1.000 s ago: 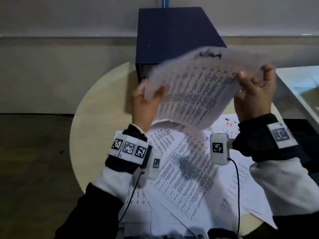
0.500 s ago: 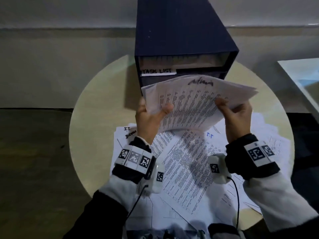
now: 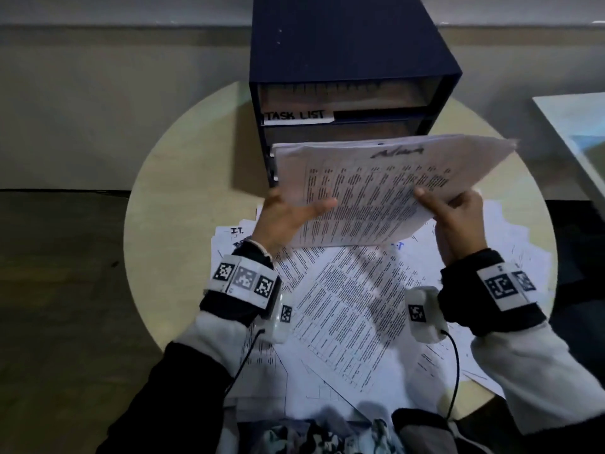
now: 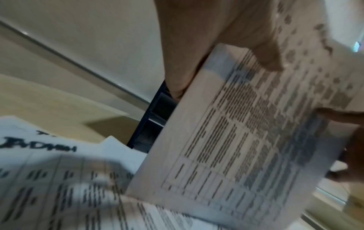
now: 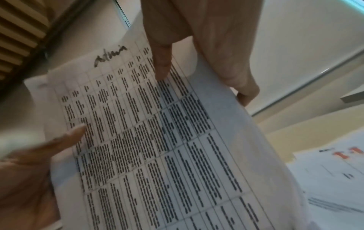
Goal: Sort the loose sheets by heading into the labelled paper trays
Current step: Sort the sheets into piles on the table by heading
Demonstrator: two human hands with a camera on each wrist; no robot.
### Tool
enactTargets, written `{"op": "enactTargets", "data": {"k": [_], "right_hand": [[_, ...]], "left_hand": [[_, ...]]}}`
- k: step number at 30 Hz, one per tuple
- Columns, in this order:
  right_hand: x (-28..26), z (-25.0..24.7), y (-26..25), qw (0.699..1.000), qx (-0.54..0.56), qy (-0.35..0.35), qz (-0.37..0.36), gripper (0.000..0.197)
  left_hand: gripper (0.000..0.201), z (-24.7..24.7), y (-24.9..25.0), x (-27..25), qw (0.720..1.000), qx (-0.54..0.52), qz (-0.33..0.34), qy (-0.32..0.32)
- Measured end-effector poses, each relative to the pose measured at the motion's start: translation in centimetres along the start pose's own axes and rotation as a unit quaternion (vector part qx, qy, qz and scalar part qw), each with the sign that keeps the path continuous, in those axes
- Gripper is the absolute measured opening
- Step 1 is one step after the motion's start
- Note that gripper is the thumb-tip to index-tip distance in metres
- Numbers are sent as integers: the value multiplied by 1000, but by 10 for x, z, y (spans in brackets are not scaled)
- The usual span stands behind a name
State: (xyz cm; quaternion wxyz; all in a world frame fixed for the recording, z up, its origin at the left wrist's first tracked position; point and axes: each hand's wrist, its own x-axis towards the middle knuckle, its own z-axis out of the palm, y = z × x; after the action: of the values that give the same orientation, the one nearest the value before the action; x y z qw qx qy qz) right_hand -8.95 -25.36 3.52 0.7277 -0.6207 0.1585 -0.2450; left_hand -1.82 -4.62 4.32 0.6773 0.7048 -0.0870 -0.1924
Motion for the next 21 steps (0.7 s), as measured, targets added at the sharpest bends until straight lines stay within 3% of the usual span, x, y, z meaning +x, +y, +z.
{"op": "enactTargets", "data": {"k": [2,3,5,8,11,13,17,21], "right_hand": [[-2,-3,10,1000,-31,6,2,21],[-2,-3,10,999,-37,20,-7,16],[4,-6,6,997,-39,52,-38,20],[14,-13,1,993,-80,63,-65,18],[17,-19,15,984,-174,39,2,27],[12,-18,27,976,-208,16,63,24],[0,-17,43,967,-204,-12,152,17],[-10,-21,44,967,-178,-52,172,10]], "left_hand": [[51,1,-11,-1,999,18,-30,19],[41,2,-13,0,998,26,-33,36],[19,6,-9,1,998,50,-25,40],[28,12,-8,7,995,65,-38,60],[45,14,-26,16,994,39,-69,78],[40,13,-37,18,990,23,-100,102],[37,4,-45,22,983,7,-143,115],[36,-6,-30,37,984,-2,-137,113]]}}
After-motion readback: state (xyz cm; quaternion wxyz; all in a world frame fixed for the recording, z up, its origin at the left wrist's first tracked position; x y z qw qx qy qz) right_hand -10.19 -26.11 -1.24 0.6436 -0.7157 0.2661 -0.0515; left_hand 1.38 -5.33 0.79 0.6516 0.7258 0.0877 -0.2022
